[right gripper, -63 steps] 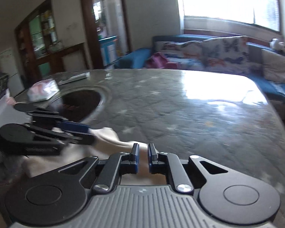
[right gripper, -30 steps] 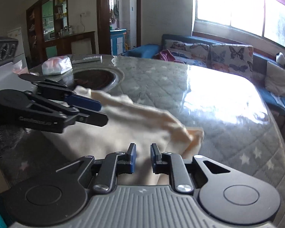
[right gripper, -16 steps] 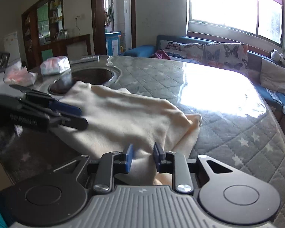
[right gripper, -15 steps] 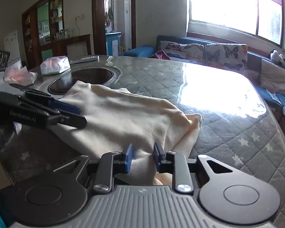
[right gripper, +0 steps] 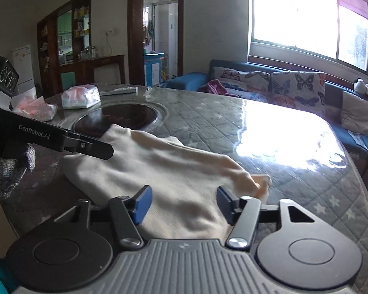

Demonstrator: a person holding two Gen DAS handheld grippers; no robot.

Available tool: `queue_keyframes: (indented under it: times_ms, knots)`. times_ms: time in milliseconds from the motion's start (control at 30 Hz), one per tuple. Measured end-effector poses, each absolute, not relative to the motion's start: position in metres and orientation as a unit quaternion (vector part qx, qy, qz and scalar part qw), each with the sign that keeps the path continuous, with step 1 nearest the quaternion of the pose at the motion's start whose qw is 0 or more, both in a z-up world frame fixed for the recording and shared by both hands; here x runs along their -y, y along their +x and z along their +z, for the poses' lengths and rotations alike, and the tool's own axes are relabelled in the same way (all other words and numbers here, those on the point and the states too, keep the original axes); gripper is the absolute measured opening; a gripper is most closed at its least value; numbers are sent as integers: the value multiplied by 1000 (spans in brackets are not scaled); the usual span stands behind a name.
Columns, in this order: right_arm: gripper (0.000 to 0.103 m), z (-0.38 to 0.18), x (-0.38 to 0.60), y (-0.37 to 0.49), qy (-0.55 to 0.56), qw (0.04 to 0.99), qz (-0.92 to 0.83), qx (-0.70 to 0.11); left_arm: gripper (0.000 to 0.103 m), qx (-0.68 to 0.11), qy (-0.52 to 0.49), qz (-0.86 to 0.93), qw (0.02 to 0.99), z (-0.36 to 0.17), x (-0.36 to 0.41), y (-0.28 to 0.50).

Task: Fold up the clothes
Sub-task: 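Lay the folded hem down and open both tools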

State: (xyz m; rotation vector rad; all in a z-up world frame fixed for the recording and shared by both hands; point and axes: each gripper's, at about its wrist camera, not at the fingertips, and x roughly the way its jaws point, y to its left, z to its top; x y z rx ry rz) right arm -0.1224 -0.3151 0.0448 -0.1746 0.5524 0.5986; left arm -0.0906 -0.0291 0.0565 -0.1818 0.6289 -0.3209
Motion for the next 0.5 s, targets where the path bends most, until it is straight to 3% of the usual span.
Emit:
queue_keyframes:
  times_ms: [33, 233, 500]
  knots:
    - [73, 45, 313, -122, -85, 914, 292, -267, 77, -304, -83, -154, 936, 57, 28, -92]
    - [83, 38, 304, -114, -80, 913, 292, -275, 77, -313, -62, -127, 939, 44, 22, -91]
    - [89, 21, 303, -106, -84, 908, 282, -299, 76, -332, -57, -92, 937, 31, 7, -87]
